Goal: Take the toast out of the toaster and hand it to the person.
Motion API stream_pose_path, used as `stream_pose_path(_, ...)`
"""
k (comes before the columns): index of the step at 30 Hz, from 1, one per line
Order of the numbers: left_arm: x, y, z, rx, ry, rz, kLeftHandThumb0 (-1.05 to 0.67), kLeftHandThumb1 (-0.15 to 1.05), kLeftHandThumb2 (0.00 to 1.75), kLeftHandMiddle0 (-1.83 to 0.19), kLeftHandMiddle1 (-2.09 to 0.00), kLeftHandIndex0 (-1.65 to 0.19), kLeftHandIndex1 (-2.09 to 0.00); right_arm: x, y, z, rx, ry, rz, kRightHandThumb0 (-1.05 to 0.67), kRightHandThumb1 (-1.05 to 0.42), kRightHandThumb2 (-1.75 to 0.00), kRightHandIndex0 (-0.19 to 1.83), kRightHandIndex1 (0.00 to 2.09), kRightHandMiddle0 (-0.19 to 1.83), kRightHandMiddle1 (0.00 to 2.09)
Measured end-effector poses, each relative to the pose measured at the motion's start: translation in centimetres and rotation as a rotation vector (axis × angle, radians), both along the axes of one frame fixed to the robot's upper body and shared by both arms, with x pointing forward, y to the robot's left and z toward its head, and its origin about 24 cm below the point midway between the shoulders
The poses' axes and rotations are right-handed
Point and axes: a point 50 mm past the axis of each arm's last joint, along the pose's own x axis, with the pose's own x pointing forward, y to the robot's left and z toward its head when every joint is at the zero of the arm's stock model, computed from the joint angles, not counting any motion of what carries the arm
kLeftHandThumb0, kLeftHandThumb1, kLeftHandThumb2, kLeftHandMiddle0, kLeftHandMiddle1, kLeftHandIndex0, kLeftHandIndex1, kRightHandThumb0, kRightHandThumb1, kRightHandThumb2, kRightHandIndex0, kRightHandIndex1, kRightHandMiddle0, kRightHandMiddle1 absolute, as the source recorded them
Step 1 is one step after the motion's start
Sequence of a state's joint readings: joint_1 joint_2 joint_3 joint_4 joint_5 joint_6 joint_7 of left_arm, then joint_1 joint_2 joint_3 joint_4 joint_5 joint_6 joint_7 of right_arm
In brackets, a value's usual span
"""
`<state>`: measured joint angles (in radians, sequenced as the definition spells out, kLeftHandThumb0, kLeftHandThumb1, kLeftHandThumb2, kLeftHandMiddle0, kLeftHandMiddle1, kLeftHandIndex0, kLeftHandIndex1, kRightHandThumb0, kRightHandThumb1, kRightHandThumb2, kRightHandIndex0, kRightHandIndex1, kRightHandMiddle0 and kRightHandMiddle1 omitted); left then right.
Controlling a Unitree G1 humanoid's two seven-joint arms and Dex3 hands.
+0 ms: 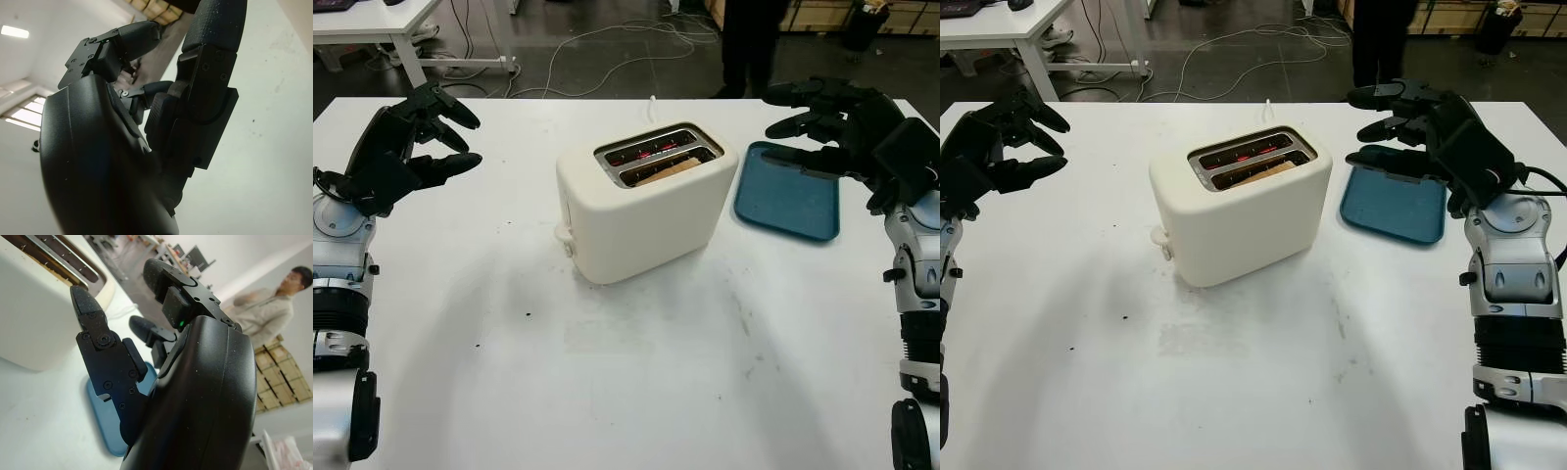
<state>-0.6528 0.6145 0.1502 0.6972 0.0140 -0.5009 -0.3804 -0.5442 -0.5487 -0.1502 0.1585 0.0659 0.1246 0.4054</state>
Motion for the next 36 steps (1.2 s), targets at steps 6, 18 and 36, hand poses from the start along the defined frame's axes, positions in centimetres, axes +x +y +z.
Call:
stream_pose_path(6, 0.0, 0.0, 0.0, 0.0, 0.0, 0.0, -1.05, 0.92, 0.14, -0.33, -1.47, -0.23, -1.41, 0.0, 0.0, 0.0, 0.001, 0.0, 0.0, -0.28, -0.68, 0.0, 0.42, 0.93, 0.59, 0.32)
stream_pose_path(18, 0.0, 0.0, 0.0, 0.001, 0.0, 0.0, -1.05, 0.92, 0.13, -0.32, -1.48, -0.22, -1.43, 0.06, 0.08, 0.16, -0.001, -0.002, 0.008, -0.32, -0.68, 0.0, 0.41, 0.93, 0.58, 0.33)
stream_pose_path(36, 0.0, 0.01, -0.02, 0.0, 0.0, 0.0, -1.05, 0.92, 0.11, -0.31, -1.5, -0.22, -1.45, 0.21, 0.38, 0.61, -0.008, -0.013, 0.019, -0.31, -0.67, 0.0, 0.4, 0.97, 0.57, 0.35)
